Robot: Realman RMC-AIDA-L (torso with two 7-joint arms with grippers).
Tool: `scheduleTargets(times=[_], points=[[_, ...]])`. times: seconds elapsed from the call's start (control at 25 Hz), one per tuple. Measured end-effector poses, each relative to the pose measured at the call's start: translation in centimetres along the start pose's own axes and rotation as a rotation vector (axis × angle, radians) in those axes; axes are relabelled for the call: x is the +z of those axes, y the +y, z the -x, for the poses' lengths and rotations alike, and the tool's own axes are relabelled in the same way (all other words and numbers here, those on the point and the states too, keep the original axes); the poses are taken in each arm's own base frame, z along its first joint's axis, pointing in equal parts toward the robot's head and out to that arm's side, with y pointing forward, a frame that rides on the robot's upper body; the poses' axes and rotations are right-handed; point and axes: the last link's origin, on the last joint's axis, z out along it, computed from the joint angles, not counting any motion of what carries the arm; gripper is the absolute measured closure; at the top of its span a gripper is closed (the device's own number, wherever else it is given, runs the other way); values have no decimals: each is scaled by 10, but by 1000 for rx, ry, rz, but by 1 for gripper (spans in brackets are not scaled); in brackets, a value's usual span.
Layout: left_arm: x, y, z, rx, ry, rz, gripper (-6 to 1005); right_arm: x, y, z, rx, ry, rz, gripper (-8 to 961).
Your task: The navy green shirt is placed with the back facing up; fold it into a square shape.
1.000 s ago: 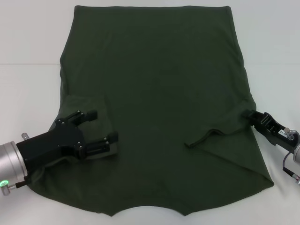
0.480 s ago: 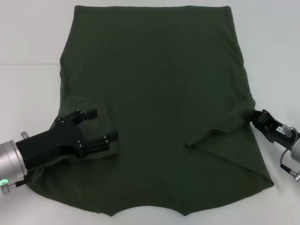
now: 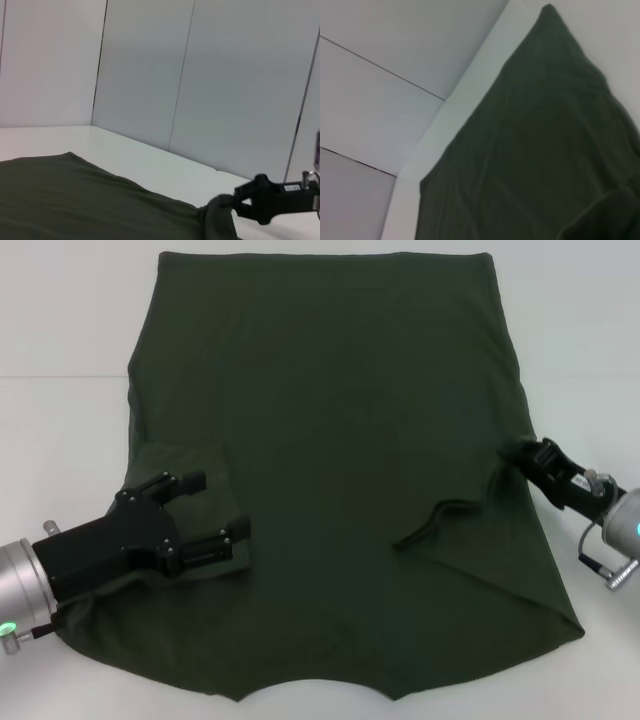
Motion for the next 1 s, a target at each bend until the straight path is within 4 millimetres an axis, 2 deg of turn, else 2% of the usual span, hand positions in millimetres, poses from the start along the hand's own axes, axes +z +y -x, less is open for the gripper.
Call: scheduleTargets(times=[0.16, 0.32, 0.48, 0.76, 1.0], points=[[0, 0, 1, 3, 0, 1, 53, 9, 10, 5, 4, -16, 14, 843], [0, 1, 1, 10, -1, 2, 53, 15, 12, 9, 50, -54, -7, 839], [-2, 1, 4, 9, -3, -4, 53, 16, 11, 8, 86, -63, -17, 835], [-4, 2, 5, 14, -4, -5, 53, 17, 16, 7, 53, -44, 13, 829], [-3, 3, 6, 12, -3, 0, 53, 15, 27, 4, 4, -35, 98, 538]])
